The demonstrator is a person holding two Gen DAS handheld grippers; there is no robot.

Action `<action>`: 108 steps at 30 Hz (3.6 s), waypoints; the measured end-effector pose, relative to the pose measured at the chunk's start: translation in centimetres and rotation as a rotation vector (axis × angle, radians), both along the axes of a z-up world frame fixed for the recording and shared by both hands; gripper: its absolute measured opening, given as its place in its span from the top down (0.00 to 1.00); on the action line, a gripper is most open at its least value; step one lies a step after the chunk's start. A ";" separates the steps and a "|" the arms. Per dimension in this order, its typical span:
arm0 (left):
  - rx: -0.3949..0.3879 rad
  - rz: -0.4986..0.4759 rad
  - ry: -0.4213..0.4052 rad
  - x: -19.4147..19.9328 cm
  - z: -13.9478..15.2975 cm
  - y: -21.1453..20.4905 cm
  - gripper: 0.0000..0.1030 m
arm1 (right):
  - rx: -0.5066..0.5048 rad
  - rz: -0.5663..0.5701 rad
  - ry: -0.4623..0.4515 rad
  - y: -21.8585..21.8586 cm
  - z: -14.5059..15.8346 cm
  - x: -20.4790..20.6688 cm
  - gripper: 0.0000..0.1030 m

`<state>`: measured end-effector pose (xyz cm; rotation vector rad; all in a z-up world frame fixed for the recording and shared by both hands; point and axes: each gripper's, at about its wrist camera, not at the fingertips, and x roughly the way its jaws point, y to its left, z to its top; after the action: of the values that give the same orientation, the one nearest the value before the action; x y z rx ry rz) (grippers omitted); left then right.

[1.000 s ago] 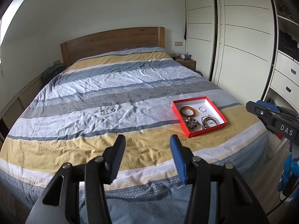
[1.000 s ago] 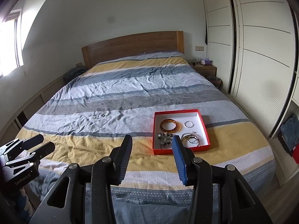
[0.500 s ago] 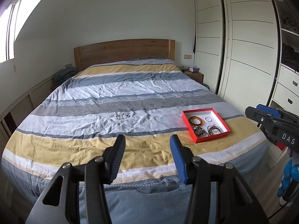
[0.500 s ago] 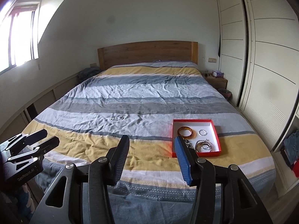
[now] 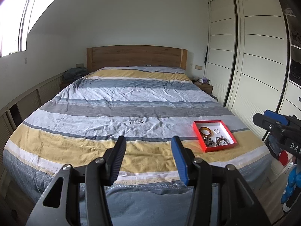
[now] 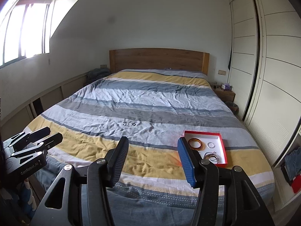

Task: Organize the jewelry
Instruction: 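Withdraw both tools from the box and move toward the remaining jewelry, then grasp the twisted silver bangle with the left tool while the right tool grasps the silver ring, then carry the twisted bangle and silver ring toward the red box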

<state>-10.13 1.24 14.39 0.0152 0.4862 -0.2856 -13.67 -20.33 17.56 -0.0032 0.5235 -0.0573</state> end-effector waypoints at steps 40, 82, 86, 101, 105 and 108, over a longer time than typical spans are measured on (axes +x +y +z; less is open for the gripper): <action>0.060 0.108 0.342 23.6 -15.0 2.7 0.54 | 0.108 0.130 0.286 -1.2 -14.0 22.2 0.45; 0.072 0.003 0.447 51.5 -27.2 -3.7 0.73 | 0.150 0.337 0.361 2.0 -29.2 49.2 0.66; 0.074 0.008 0.436 51.9 -27.8 -3.5 0.85 | 0.144 0.361 0.374 2.7 -30.0 50.4 0.68; 0.005 0.079 0.359 51.0 -27.9 -1.7 0.95 | 0.089 0.405 0.410 5.3 -32.4 53.9 0.76; 0.023 0.093 0.342 50.6 -27.4 -1.9 0.95 | 0.097 0.403 0.400 5.1 -32.4 53.9 0.80; 0.038 0.102 0.324 50.0 -26.8 -2.3 0.95 | 0.106 0.396 0.380 4.9 -31.9 53.4 0.80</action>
<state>39.91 -1.02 -12.40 -0.0192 0.8115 -0.1789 39.74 -15.42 -14.36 -0.0148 0.8961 0.3645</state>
